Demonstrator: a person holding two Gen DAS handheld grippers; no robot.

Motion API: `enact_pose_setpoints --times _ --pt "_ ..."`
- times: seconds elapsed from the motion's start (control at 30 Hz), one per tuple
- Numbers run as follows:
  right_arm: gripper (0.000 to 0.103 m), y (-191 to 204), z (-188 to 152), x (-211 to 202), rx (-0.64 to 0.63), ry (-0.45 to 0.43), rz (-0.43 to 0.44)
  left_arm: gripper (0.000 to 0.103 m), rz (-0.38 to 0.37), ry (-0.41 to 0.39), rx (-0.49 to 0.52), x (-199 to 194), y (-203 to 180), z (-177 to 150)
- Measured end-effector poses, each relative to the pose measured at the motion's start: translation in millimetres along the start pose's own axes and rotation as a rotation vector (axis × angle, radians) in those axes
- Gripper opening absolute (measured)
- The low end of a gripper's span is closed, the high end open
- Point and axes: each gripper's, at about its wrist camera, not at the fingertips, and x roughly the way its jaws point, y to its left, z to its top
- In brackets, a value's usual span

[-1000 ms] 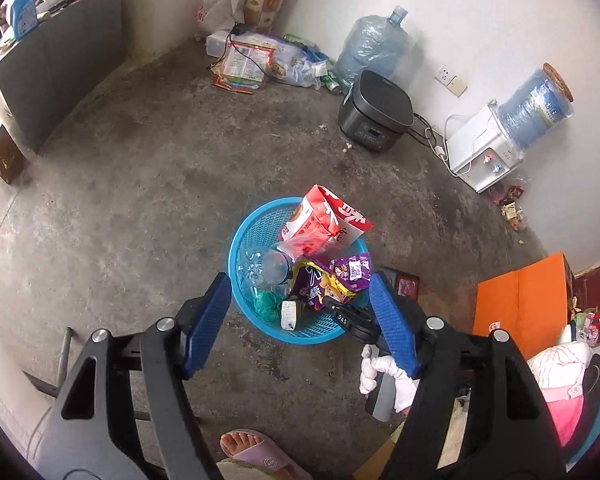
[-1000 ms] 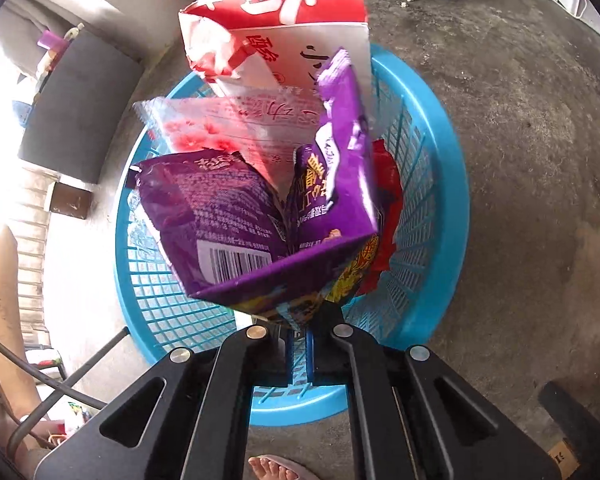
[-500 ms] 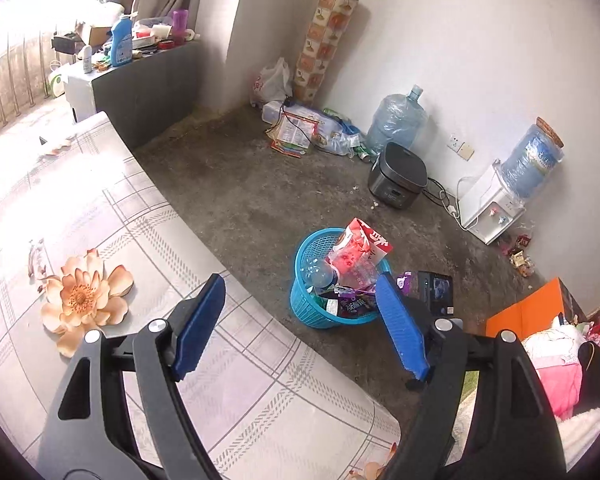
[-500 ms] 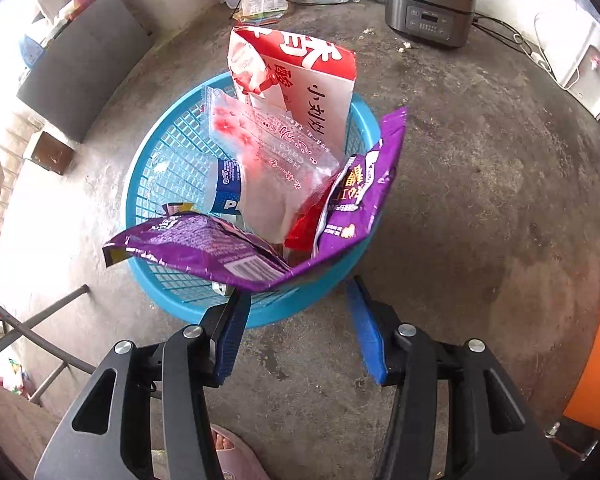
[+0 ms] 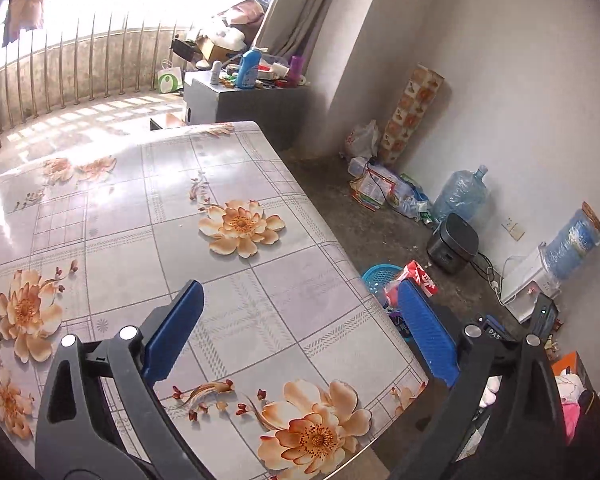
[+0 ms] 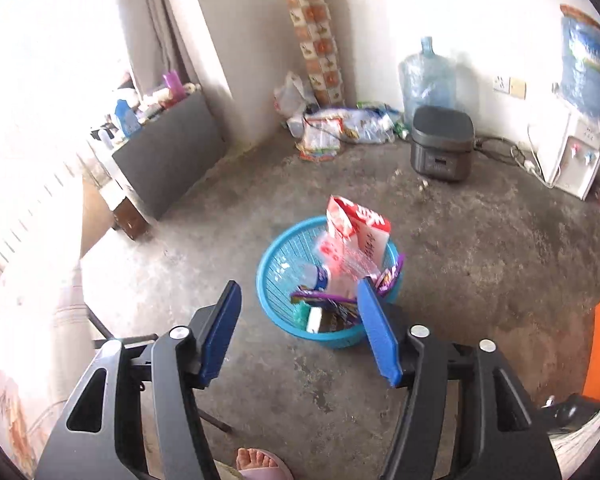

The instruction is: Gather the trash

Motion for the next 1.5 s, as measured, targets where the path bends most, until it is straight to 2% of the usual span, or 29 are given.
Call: enact_pose_setpoints --times 0.03,0.1,0.17,0.23,0.27,0.4,0.43,0.47,0.53,0.6,0.67,0.73,0.87,1.07,1.5 --pt "0.078 15 5 -26 -0.033 -0.073 0.024 0.094 0.07 -0.033 -0.015 -12 2 -3" --pt "0.097 47 13 -76 -0.108 -0.219 0.069 0.094 0.186 -0.093 -0.027 -32 5 -9" --pt "0.097 75 14 -117 -0.175 -0.326 0.116 0.094 0.265 -0.145 -0.045 -49 9 -19" --pt "0.097 100 11 -145 -0.239 -0.373 0.164 0.094 0.33 -0.155 -0.092 -59 14 -32" --pt "0.097 111 9 -155 -0.256 -0.375 0.208 0.094 0.335 -0.141 -0.113 -60 18 -36" --pt "0.097 146 -8 -170 -0.276 -0.278 0.322 0.094 0.347 -0.03 -0.153 -57 31 -67" --pt "0.097 151 -13 -167 -0.264 -0.223 0.352 0.094 0.357 0.008 -0.155 -53 34 -75" --pt "0.097 158 -19 -160 -0.256 -0.156 0.346 0.094 0.371 0.049 -0.159 -47 36 -80" --pt "0.097 169 -34 -146 -0.288 -0.056 0.289 0.094 0.391 0.11 -0.158 -39 38 -91" --pt "0.097 180 -50 -131 -0.391 0.029 0.173 0.094 0.408 0.151 -0.145 -34 39 -97" --pt "0.097 183 -65 -119 -0.486 0.085 0.102 0.094 0.413 0.177 -0.122 -31 35 -103" --pt "0.097 185 -72 -112 -0.54 0.106 0.05 0.094 0.412 0.194 -0.095 -28 30 -105" --pt "0.097 183 -76 -113 -0.571 0.118 0.026 0.094 0.403 0.219 -0.057 -22 20 -107" --pt "0.097 175 -74 -118 -0.545 0.115 -0.001 0.094 0.403 0.225 -0.02 -19 9 -107" --pt "0.097 159 -63 -108 -0.468 0.149 0.0 0.094 0.411 0.221 0.024 -20 -2 -105"
